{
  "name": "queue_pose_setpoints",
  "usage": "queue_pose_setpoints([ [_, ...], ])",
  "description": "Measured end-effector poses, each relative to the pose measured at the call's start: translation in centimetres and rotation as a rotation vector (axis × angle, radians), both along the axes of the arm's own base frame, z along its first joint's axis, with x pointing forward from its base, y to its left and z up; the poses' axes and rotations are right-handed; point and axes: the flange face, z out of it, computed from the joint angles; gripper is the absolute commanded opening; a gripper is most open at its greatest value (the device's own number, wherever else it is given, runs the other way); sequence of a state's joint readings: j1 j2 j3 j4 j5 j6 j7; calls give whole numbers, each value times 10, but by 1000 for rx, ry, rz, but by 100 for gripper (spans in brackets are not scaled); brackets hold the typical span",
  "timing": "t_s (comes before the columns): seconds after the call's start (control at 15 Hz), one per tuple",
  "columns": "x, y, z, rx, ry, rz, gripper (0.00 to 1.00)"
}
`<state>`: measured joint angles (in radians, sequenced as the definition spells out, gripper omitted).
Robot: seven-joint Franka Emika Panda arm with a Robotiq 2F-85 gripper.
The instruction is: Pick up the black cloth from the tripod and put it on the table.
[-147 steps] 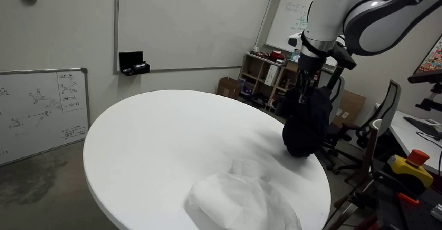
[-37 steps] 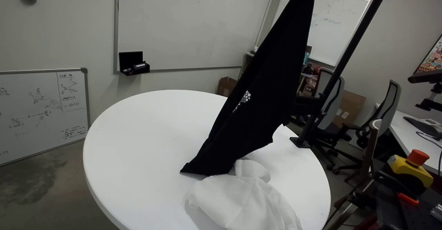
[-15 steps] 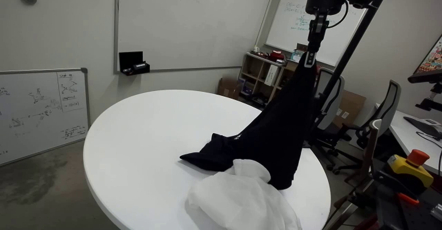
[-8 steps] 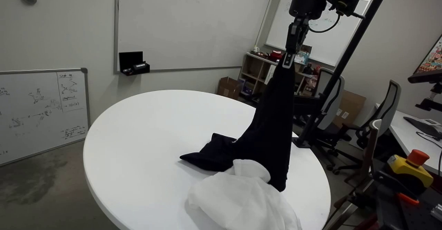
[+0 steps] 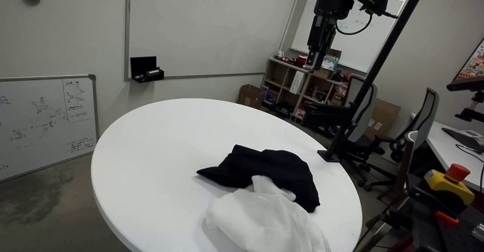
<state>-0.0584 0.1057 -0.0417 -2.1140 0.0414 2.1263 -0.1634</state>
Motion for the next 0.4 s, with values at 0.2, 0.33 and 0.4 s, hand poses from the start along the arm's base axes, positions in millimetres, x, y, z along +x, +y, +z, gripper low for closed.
queue_pose_setpoints([
  [0.2,0,-1,2,1,5,-1,78],
  [0.33,0,-1,2,1,5,-1,78],
  [0.4,0,-1,2,1,5,-1,78],
])
